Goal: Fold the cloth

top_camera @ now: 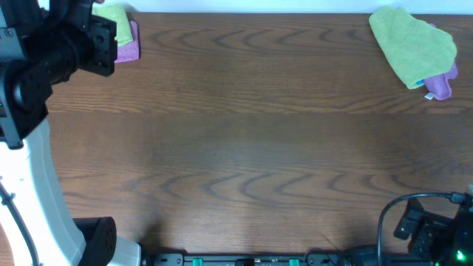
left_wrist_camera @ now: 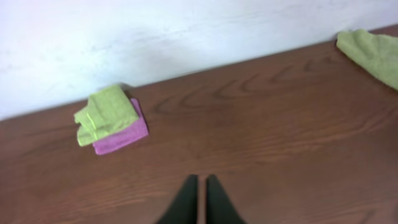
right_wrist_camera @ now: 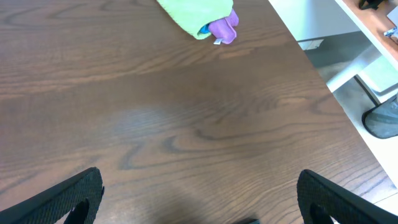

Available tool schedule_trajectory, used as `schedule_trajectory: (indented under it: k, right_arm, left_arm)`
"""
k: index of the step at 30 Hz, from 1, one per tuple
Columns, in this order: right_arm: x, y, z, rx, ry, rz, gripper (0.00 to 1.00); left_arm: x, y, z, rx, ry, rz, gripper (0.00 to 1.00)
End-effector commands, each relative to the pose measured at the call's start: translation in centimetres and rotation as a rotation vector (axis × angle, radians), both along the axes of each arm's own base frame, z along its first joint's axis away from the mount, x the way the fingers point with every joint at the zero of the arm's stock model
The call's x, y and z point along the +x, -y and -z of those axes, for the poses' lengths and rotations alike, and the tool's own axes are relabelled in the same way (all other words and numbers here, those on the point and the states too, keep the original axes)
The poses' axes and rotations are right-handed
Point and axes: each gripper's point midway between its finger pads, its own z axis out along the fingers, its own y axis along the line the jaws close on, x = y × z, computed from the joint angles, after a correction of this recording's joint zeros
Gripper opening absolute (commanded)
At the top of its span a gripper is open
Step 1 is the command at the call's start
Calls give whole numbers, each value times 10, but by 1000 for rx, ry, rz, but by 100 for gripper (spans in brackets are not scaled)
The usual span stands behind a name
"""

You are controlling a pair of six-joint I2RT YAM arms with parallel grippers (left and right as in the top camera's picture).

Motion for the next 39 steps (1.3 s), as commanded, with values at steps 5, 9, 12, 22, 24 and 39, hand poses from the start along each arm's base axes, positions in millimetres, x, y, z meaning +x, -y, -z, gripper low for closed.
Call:
schedule_trajectory:
  k: [5, 9, 12, 22, 24, 39]
  right_arm:
    - [-2, 4, -4, -21, 8, 16, 99]
    - [-2, 4, -4, -21, 8, 16, 99]
    - [-2, 4, -4, -21, 8, 16, 99]
    - [-2, 4, -4, -21, 8, 16, 99]
    - [-2, 4, -4, -21, 8, 16, 99]
    - [-2, 4, -4, -21, 8, 16, 99]
  left_arm:
    - [-5, -1, 2, -15, -21, -19, 30]
    - [-7, 11, 0, -65, -25, 27, 45]
    - [-10, 23, -3, -114, -24, 88, 87]
    - [-15, 24, 2, -172, -77, 49, 95]
    - [-15, 23, 2, -169, -78, 44, 95]
    - [-15, 23, 2, -169, -78, 44, 96]
